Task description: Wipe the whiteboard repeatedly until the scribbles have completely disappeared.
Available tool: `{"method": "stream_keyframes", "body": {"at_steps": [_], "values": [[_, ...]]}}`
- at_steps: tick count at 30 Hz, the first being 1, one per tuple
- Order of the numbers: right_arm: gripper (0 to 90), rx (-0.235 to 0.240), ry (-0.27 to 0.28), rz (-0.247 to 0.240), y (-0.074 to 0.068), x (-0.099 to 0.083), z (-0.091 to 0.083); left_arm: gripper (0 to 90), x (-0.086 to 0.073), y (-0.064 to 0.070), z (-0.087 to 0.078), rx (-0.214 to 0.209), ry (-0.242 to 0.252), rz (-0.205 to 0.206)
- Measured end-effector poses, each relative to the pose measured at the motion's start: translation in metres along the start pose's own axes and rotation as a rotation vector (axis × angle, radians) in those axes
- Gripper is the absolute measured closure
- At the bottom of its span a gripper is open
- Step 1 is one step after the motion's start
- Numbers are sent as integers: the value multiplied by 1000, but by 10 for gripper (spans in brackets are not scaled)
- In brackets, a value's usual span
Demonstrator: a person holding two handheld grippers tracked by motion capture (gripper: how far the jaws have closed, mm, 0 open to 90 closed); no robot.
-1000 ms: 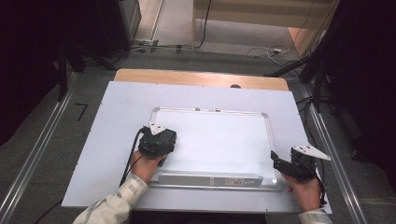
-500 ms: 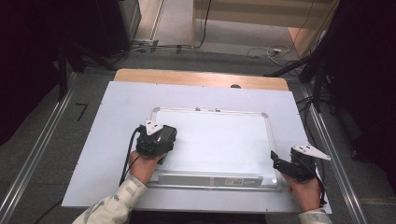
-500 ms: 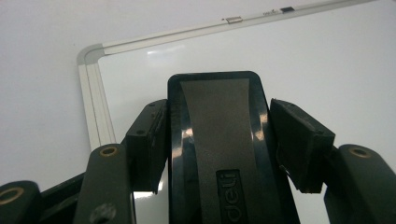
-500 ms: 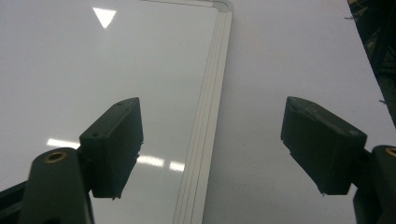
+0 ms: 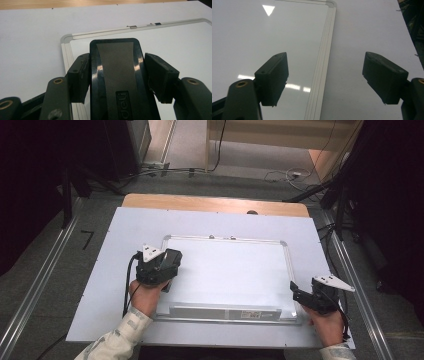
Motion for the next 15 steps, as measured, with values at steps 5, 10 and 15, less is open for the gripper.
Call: {"method": "stream_keyframes", "body": {"at_steps": [5,10,15], "values": [[196,0,0,0,0,0,0,399,0,-2,0,4,4,-5],[196,0,0,-2,0,0,0,399,1,-3,-1,5,7,-10],[196,0,0,-1,0,0,0,399,1,-4,-1,7,9,-15]]}}
Point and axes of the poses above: each handheld gripper's, and its own axes: z roughly forward along the jaws, x roughly out of its top, y roughly to its right, the point moved 7 cm from there along z, roughly forward along the jaws, and after that the axes turned 2 degrees about -x, right-handed, at the moved point
